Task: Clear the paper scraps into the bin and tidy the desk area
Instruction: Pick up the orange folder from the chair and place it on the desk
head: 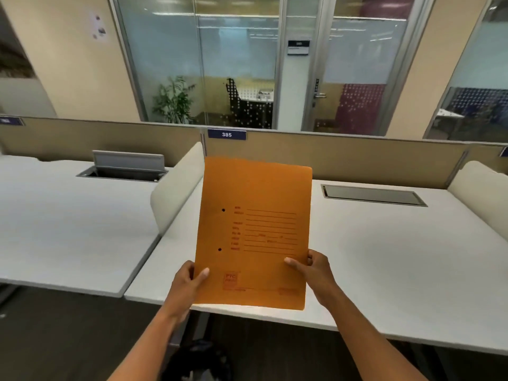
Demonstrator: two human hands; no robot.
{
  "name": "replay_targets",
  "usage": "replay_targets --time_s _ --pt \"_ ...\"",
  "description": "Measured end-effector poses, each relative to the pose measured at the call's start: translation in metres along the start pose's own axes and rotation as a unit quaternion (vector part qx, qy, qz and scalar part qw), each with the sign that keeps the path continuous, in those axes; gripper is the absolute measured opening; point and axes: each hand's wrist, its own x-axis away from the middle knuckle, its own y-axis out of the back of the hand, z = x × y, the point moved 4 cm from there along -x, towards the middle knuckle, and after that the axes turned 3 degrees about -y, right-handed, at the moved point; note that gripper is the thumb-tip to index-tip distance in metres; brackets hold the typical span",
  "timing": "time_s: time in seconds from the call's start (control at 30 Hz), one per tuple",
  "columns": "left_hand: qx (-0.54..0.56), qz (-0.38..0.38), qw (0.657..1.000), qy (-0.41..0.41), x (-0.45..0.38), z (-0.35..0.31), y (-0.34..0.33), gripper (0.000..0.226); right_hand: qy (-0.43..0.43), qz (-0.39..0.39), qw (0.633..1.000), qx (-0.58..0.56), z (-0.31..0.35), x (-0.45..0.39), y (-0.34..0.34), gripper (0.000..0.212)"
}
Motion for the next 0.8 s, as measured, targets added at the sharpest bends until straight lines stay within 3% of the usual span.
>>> replay_targets --time_s 0.47,0.8 --pt "0.019 -0.092 0.993 -0.076 -0.051 -0.053 0.052 0.034 0.032 -0.015 0.999 -0.036 0.066 -0.028 -0.046 0.053" --pt "-0.022 -0.122 0.987 -0.103 -0.155 -0.063 0.066 0.021 0.007 -0.041 0.999 -0.029 0.087 -0.126 -0.082 0.050"
